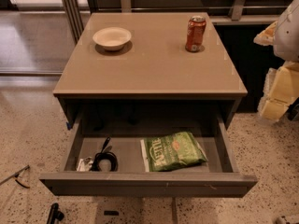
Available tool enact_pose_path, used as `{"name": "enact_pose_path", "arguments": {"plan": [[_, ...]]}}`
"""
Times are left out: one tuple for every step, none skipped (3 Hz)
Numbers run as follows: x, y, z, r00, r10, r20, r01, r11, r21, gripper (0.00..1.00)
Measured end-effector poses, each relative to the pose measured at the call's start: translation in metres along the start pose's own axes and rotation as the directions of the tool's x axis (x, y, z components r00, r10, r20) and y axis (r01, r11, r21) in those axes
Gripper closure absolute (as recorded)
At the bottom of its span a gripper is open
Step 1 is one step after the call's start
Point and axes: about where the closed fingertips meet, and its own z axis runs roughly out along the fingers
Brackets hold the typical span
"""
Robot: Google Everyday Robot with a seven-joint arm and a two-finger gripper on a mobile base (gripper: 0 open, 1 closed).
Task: Pick green jalapeno chip bag from top drawer and place on counter
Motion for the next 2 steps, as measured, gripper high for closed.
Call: {"name": "enact_pose_path", "arguments": {"plan": [[0.0, 0.0, 0.0, 1.0, 0.0, 0.0, 0.0, 1.0, 0.0, 0.0], [-0.0013, 0.0002, 0.0016, 1.0, 0.003, 0.01, -0.003, 1.0, 0.008, 0.26]]}}
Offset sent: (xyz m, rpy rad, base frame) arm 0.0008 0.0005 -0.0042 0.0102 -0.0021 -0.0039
